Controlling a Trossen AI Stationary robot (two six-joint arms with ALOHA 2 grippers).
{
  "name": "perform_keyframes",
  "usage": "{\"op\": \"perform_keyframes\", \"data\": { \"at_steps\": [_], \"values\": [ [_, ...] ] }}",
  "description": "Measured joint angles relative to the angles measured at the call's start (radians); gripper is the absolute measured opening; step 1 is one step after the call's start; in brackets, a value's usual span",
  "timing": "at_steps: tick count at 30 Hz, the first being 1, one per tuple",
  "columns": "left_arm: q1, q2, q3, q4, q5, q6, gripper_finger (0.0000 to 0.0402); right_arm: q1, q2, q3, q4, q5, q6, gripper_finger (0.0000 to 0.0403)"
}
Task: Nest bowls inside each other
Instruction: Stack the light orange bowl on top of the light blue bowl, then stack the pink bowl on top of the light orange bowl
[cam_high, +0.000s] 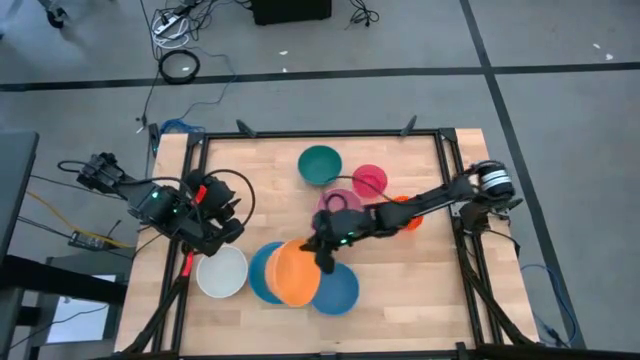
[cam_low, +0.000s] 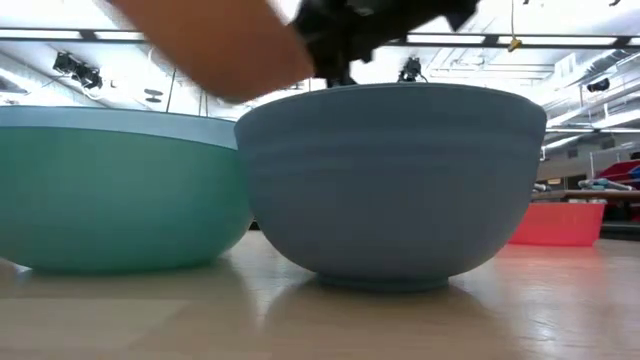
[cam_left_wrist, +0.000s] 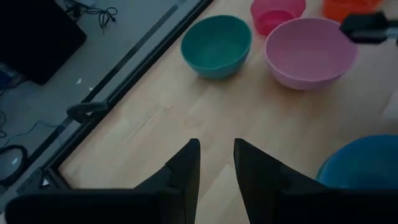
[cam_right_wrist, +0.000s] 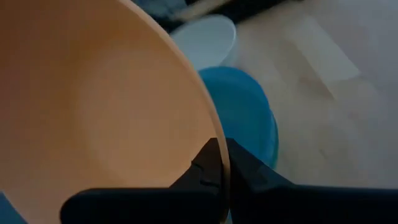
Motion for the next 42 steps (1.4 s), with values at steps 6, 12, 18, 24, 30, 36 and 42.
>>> {"op": "perform_keyframes", "data": {
  "at_steps": [6, 12, 18, 24, 30, 36, 42],
  "values": [
    [-0.010, 0.000, 0.000, 0.009, 0.000, 0.000, 0.0106, -0.005, 0.118, 0.242, -0.304, 0.060, -0.096, 0.0000],
    [-0.025, 0.000, 0.000, 0.013, 0.000, -0.006, 0.0106, -0.016, 0.147, 0.334, -0.381, 0.083, -0.171, 0.0020],
    [-0.025, 0.000, 0.000, 0.013, 0.011, -0.013, 0.0106, -0.030, 0.146, 0.356, -0.458, 0.084, -0.168, 0.0078],
    [-0.025, 0.000, 0.000, 0.013, 0.036, -0.026, 0.0106, -0.036, 0.140, 0.357, -0.506, 0.085, -0.149, 0.0122],
    [-0.026, 0.000, 0.000, 0.008, 0.053, -0.027, 0.0106, -0.005, 0.065, 0.356, -0.608, 0.321, -0.235, 0.0126],
    [-0.026, 0.000, 0.000, -0.008, 0.053, -0.027, 0.0106, -0.021, -0.012, 0.357, -0.853, 0.426, -0.231, 0.0125],
    [-0.025, 0.000, 0.000, -0.013, 0.045, -0.026, 0.0106, -0.062, -0.003, 0.347, -1.031, 0.281, -0.190, 0.0128]
  ]
}}
